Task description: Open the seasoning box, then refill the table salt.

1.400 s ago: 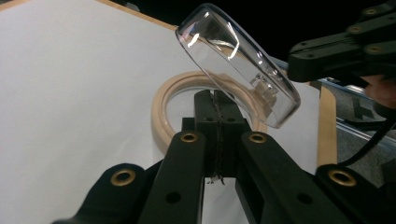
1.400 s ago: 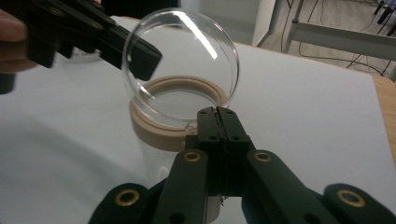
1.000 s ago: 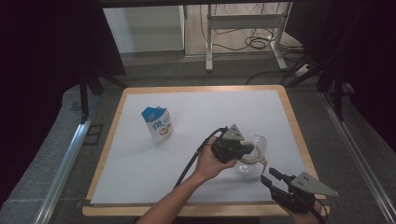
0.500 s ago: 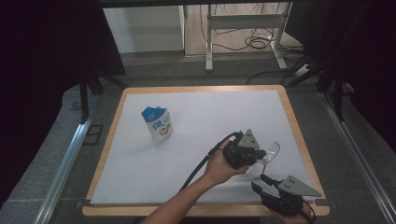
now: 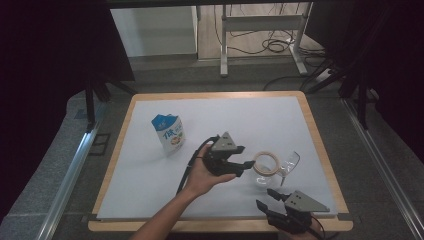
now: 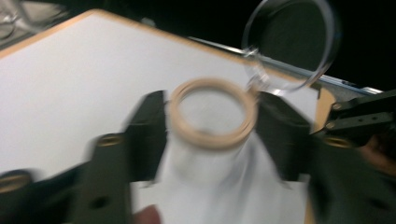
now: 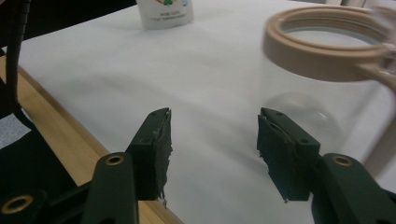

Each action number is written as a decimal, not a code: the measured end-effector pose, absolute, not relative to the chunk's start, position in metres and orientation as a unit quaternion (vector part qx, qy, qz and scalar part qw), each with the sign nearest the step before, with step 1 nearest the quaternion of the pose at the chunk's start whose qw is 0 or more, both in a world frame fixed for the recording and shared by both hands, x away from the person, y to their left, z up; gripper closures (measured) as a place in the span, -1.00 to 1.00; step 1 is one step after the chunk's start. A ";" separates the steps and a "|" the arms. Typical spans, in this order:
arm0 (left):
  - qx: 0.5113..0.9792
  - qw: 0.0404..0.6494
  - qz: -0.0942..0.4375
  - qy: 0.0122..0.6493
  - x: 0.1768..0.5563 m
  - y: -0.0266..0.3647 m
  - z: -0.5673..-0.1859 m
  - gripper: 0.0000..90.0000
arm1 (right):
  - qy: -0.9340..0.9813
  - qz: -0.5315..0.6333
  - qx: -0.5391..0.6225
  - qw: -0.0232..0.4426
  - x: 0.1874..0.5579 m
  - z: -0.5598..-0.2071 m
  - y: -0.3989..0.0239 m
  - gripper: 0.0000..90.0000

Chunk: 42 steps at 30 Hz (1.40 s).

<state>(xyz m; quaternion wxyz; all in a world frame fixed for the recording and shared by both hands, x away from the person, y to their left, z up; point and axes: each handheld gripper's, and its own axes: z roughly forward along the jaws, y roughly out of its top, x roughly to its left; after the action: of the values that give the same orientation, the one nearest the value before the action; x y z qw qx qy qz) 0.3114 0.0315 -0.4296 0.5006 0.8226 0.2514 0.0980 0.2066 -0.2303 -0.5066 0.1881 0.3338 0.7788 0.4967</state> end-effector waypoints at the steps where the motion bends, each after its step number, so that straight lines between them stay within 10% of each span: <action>1: 0.823 0.501 0.098 0.251 0.311 0.031 -0.430 -0.22 | 0.780 0.497 0.331 0.188 0.206 -0.507 -0.227 -0.02; 42: 0.731 0.485 0.206 0.434 0.318 0.251 -0.461 -0.32 | 0.810 0.485 0.285 0.167 0.247 -0.528 -0.119 -0.04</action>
<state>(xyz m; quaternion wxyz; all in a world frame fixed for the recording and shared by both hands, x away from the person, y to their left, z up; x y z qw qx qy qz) 0.3183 0.2511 -0.4608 0.4848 0.7308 0.4340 0.2063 0.2474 -0.1188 -0.5281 0.1666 0.2854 0.8098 0.4848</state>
